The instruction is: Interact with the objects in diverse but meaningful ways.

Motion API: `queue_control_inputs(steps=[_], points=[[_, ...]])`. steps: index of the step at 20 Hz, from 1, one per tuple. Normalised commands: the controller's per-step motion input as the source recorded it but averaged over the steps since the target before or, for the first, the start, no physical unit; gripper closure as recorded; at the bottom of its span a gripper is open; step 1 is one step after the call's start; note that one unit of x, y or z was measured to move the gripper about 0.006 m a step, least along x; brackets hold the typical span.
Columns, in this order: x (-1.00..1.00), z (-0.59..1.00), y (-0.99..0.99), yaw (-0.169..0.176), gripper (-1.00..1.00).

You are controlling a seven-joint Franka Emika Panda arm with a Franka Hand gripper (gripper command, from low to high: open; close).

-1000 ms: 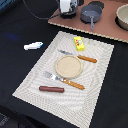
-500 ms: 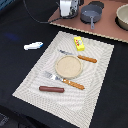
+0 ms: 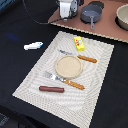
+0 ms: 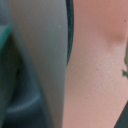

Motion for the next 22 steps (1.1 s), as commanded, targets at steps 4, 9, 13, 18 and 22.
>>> queue_control_inputs(steps=[4,9,13,18,22], points=[[0.13,0.67,0.11,0.0,-1.0],[0.23,0.61,0.09,-0.007,-1.0],[0.51,0.57,0.0,-0.074,-1.0],[0.61,0.61,-0.05,-0.099,-1.0],[0.74,0.74,-0.18,-0.12,-1.0]])
